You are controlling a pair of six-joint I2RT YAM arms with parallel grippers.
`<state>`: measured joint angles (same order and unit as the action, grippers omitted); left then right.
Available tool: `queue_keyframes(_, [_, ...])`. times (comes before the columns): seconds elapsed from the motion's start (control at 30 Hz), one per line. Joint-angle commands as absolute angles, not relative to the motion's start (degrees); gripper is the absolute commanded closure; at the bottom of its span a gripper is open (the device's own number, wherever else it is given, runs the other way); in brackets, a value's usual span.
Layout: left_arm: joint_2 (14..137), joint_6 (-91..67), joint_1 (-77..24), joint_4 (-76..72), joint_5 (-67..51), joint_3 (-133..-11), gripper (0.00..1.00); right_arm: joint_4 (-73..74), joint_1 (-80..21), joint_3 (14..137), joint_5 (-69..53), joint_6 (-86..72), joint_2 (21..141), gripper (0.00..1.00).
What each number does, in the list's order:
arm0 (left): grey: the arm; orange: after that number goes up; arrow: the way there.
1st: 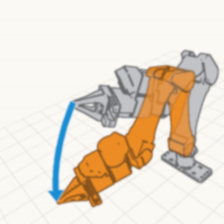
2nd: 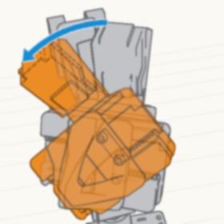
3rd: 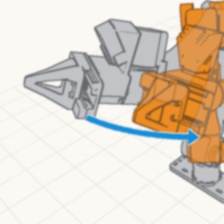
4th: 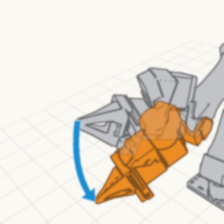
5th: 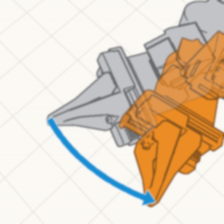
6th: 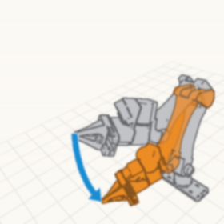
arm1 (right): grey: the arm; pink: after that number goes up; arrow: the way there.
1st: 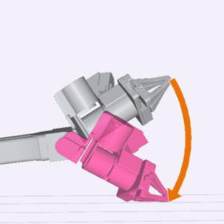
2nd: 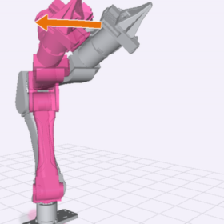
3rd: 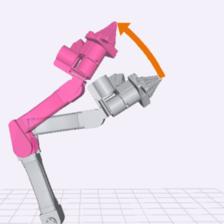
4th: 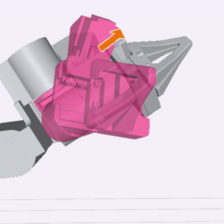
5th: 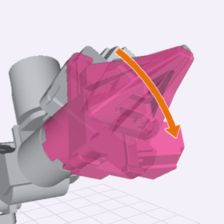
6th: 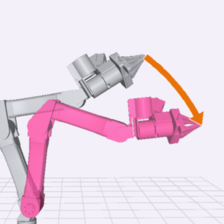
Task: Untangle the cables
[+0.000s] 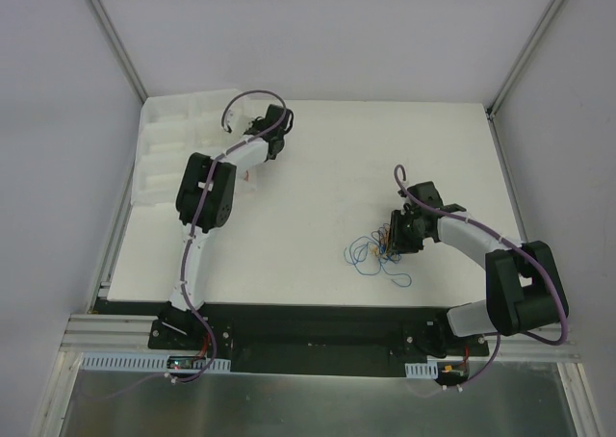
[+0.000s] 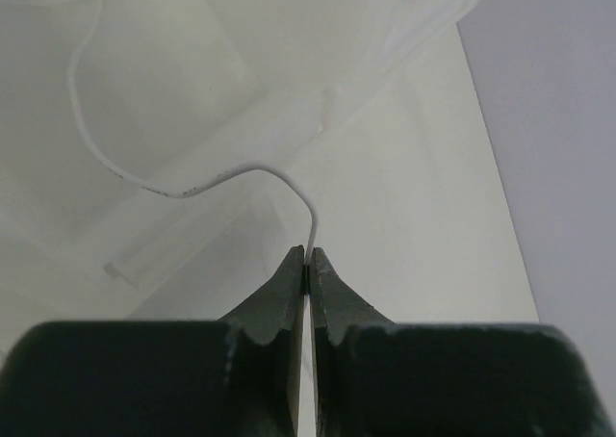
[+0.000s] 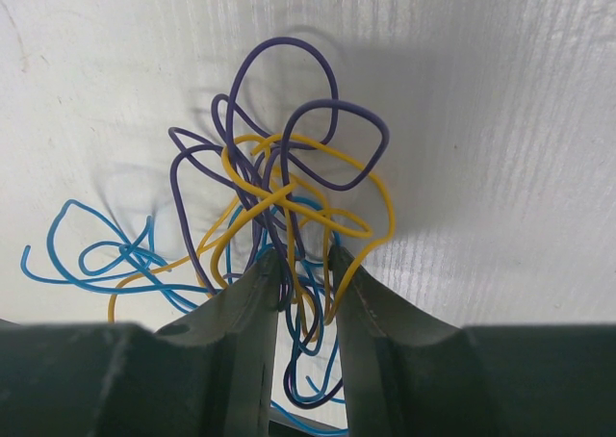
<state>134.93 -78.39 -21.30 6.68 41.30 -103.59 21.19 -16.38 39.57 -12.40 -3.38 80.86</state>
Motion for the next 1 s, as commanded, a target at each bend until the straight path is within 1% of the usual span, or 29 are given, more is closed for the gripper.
queue_keyframes(0.0, [127.1, -69.4, -21.2, 7.6, 45.4, -105.2, 1.0, 23.7, -16.7, 39.2, -10.5, -2.2, 82.1, 0.68])
queue_keyframes(0.17, [121.8, -64.9, -20.7, 7.6, 47.2, -101.4, 1.0, 23.8, -16.8, 39.3, -10.5, -2.3, 82.2, 0.69])
queue_keyframes(0.37, [116.4, -64.6, -17.8, 7.7, 44.6, -94.4, 1.0, 23.8, -16.8, 39.3, -10.5, -2.2, 82.4, 0.69])
queue_keyframes(0.47, [114.4, -65.1, -14.9, 7.7, 41.0, -91.6, 1.0, 23.8, -16.7, 39.4, -10.5, -2.3, 82.3, 0.68])
queue_keyframes(0.67, [114.7, -65.6, -10.4, 7.6, 34.5, -89.2, 1.0, 23.7, -16.7, 39.4, -10.4, -2.3, 82.3, 0.68])
queue_keyframes(0.93, [119.0, -61.7, -6.9, 7.9, 28.7, -93.2, 1.0, 23.8, -16.8, 39.5, -10.5, -2.2, 82.4, 0.68])
queue_keyframes(0.97, [119.2, -61.3, -6.7, 8.2, 28.0, -93.9, 0.98, 23.8, -16.8, 39.4, -10.5, -2.2, 82.4, 0.68])
